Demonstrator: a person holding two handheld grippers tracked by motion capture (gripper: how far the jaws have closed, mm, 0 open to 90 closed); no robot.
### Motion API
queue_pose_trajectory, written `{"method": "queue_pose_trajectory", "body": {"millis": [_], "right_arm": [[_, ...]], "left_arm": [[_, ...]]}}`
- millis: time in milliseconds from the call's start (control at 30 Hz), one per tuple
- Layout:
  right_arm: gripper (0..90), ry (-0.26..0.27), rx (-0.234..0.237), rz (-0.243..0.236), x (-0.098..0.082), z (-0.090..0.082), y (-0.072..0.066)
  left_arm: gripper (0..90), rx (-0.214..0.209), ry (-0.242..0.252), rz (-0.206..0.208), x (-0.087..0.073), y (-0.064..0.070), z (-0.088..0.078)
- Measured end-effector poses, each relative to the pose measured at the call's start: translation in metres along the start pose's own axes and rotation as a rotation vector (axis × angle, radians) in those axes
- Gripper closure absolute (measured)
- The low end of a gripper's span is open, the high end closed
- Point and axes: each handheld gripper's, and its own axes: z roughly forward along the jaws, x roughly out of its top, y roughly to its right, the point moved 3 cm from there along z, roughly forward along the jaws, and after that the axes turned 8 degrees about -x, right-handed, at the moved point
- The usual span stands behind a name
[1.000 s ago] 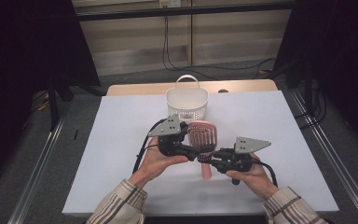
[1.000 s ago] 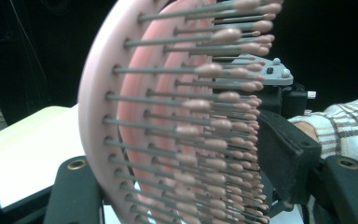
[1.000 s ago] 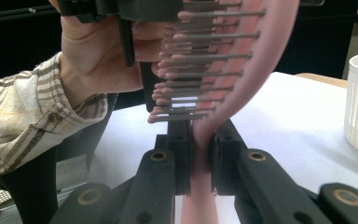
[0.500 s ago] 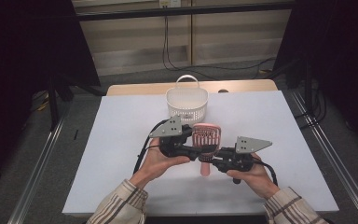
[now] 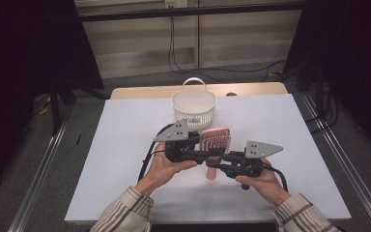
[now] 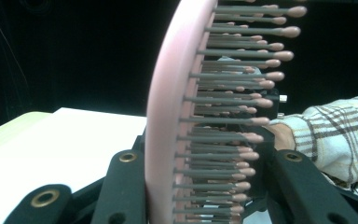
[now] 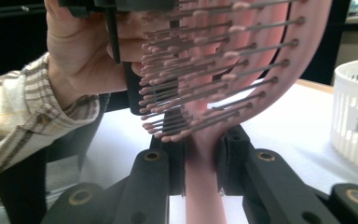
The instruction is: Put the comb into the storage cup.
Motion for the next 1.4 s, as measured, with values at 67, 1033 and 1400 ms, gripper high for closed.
{"method": "queue_pose_trajectory", "body": {"millis": [67, 1033, 1400], "right_arm": [[76.5, 0.003, -0.007, -0.010, 0.001, 0.000, -0.001], [49.0, 0.000, -0.079, -0.007, 0.005, -0.002, -0.002], [28.7, -0.008, -0.173, -0.015, 0.005, -0.004, 0.004]], "left_arm": [[61.7, 0.000, 0.005, -0.004, 0.001, 0.000, 0.000], [62.8, 0.102, 0.023, -0.032, 0.005, -0.004, -0.011], [62.8, 0.151, 0.024, -0.035, 0.006, -0.006, -0.015]]}}
